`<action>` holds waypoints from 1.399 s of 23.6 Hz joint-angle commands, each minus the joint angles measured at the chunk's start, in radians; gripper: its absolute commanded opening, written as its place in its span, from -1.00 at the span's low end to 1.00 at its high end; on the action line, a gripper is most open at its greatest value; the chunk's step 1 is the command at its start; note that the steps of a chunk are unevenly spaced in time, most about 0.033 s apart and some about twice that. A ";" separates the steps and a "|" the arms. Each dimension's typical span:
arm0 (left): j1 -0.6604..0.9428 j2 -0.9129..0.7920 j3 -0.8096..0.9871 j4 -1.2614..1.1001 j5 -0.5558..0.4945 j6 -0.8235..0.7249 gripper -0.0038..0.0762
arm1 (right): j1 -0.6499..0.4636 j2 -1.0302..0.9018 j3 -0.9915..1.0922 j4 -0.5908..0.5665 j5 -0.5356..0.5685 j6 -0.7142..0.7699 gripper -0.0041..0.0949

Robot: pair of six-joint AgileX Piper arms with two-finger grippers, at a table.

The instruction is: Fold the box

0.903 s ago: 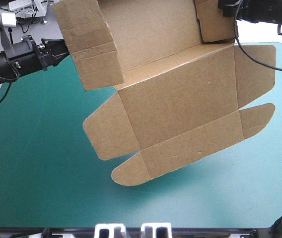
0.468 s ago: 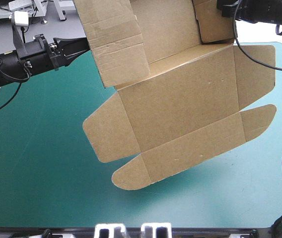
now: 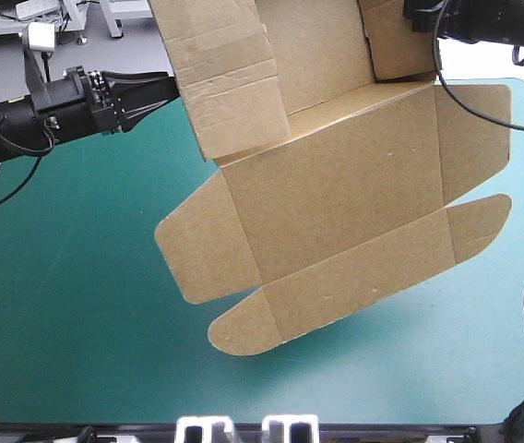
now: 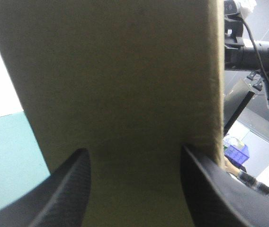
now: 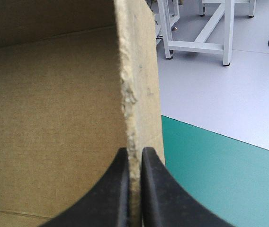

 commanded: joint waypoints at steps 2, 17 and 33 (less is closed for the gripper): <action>-0.008 -0.029 -0.028 -0.145 0.017 -0.006 0.24 | 0.002 -0.042 -0.019 0.049 -0.087 0.015 -0.94; -0.041 -0.029 -0.028 0.031 -0.140 -0.085 0.22 | 0.131 -0.042 -0.019 -0.102 -0.092 0.019 -0.94; -0.169 -0.020 -0.028 0.475 -0.472 -0.449 -0.93 | 0.243 -0.067 -0.019 -0.195 -0.026 0.116 -0.93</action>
